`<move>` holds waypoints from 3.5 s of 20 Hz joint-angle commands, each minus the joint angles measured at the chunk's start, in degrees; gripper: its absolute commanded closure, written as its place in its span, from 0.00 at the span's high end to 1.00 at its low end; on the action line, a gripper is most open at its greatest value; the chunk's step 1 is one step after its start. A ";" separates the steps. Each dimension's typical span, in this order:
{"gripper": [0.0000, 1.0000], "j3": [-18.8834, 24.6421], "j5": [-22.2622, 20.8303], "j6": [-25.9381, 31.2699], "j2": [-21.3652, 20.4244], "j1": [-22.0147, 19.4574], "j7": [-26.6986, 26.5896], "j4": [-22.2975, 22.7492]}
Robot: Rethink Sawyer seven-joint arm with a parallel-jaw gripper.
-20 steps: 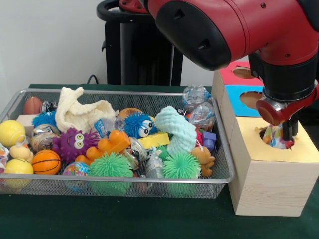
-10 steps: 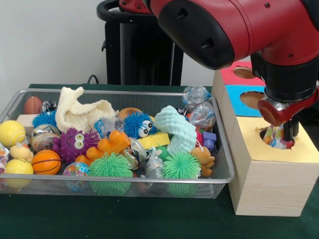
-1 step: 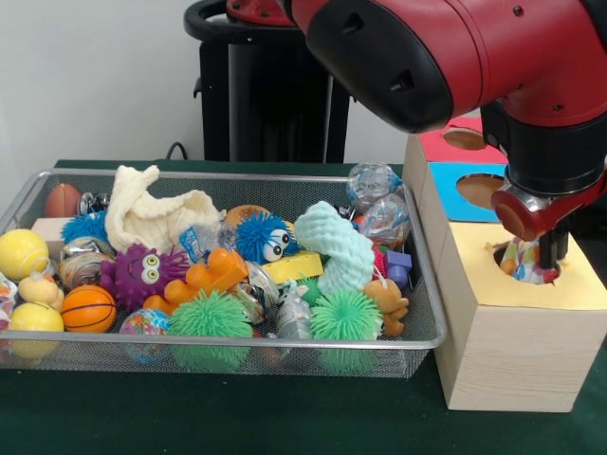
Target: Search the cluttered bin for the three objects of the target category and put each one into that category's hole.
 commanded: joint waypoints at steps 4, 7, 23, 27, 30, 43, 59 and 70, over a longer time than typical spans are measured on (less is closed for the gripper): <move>0.00 -11.73 -12.64 -4.31 9.99 -3.73 -7.35 -10.65; 0.00 -11.51 -12.84 -3.40 10.23 -3.91 -8.43 -11.76; 0.00 -7.02 -15.75 1.29 13.00 -5.45 -20.72 -20.15; 0.00 -6.63 -14.98 4.59 13.62 -4.77 -20.14 -22.31; 0.00 -6.87 -15.15 6.32 13.65 -4.10 -17.59 -24.19; 0.00 -3.12 -15.44 10.99 14.16 -3.04 -17.83 -31.18; 0.00 -4.08 -7.78 15.47 1.39 -0.64 -2.30 -21.55; 0.00 -2.16 -3.96 15.50 -3.86 -0.49 -0.15 -18.17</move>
